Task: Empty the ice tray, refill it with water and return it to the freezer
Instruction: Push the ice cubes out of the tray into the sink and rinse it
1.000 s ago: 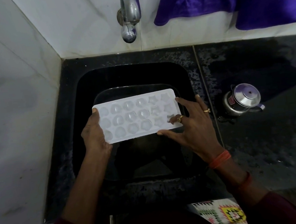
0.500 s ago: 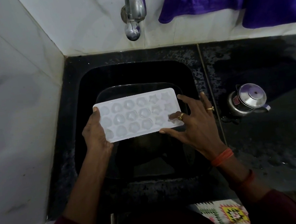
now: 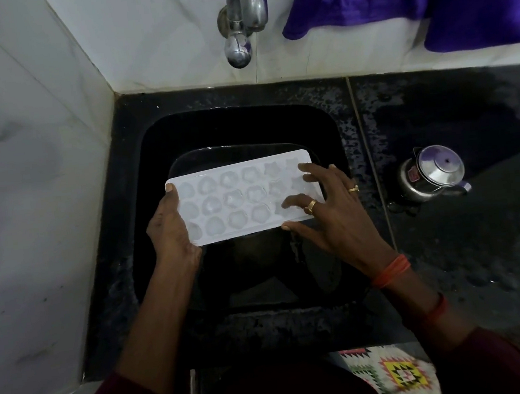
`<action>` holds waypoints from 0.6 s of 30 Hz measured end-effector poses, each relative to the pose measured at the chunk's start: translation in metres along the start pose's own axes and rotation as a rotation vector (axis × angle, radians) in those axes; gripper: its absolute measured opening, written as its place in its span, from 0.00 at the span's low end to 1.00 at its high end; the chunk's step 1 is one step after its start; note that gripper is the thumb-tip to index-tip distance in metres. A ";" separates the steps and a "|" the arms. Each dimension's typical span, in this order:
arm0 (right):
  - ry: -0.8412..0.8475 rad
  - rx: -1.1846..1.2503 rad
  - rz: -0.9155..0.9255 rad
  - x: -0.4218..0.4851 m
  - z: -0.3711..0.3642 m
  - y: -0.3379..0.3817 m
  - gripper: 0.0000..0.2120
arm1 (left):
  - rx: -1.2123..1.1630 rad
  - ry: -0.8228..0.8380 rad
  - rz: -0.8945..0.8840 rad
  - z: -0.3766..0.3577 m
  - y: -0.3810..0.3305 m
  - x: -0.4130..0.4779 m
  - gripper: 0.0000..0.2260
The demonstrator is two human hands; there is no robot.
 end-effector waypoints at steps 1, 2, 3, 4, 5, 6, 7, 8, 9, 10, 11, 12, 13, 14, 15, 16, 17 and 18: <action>0.003 -0.001 0.018 0.000 0.000 0.002 0.17 | -0.005 0.004 0.001 0.000 0.000 0.000 0.18; 0.010 -0.005 0.026 -0.001 0.000 0.004 0.17 | -0.006 0.008 -0.001 0.000 0.000 0.000 0.18; 0.023 -0.014 0.026 -0.001 -0.001 0.005 0.17 | -0.007 0.012 -0.003 0.001 0.000 0.000 0.18; 0.040 -0.027 0.025 -0.001 -0.002 0.005 0.17 | -0.006 0.015 -0.005 0.001 0.000 -0.001 0.19; 0.057 -0.045 0.024 -0.001 -0.003 0.006 0.17 | -0.006 0.017 -0.007 0.001 0.000 -0.001 0.19; 0.071 -0.068 0.026 -0.002 -0.003 0.007 0.17 | -0.004 0.018 -0.007 0.001 0.000 -0.002 0.19; 0.079 -0.097 0.031 -0.002 -0.003 0.007 0.17 | -0.005 0.018 -0.007 0.002 0.000 -0.002 0.18; 0.084 -0.129 0.037 -0.003 -0.002 0.008 0.17 | -0.004 0.018 -0.008 0.002 -0.001 -0.002 0.18; 0.089 -0.160 0.042 -0.003 -0.001 0.008 0.18 | -0.001 0.018 -0.009 0.001 -0.001 -0.003 0.18; 0.096 -0.187 0.046 -0.003 -0.001 0.008 0.18 | 0.005 0.018 -0.012 0.001 -0.002 -0.003 0.18; 0.104 -0.207 0.050 -0.002 0.000 0.008 0.19 | 0.012 0.018 -0.015 0.001 -0.002 -0.003 0.17; 0.113 -0.219 0.052 -0.002 0.000 0.007 0.19 | 0.017 0.020 -0.017 0.001 -0.002 -0.004 0.17; 0.123 -0.228 0.054 -0.002 0.000 0.006 0.20 | 0.021 0.022 -0.016 0.000 -0.001 -0.004 0.17; 0.137 -0.237 0.055 -0.002 -0.001 0.005 0.20 | 0.023 0.022 -0.012 0.001 -0.001 -0.004 0.17; 0.153 -0.246 0.056 -0.002 -0.002 0.004 0.21 | 0.024 0.020 -0.006 0.001 0.000 -0.005 0.17; 0.166 -0.252 0.057 -0.003 -0.003 0.004 0.21 | 0.027 0.022 -0.004 0.001 0.000 -0.005 0.16; 0.177 -0.252 0.057 -0.004 -0.004 0.003 0.21 | 0.030 0.027 -0.007 0.000 0.000 -0.005 0.17; 0.188 -0.246 0.054 -0.004 -0.005 0.003 0.21 | 0.034 0.031 -0.009 0.000 0.000 -0.006 0.17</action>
Point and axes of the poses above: each hand's wrist, its own x-axis towards the middle knuckle, its own z-axis out of the back of the hand, y = z × x, the point moved 8 cm from there along x, towards the middle knuckle, and after that the axes turned 1 degree about -z, right-handed, at the moved point
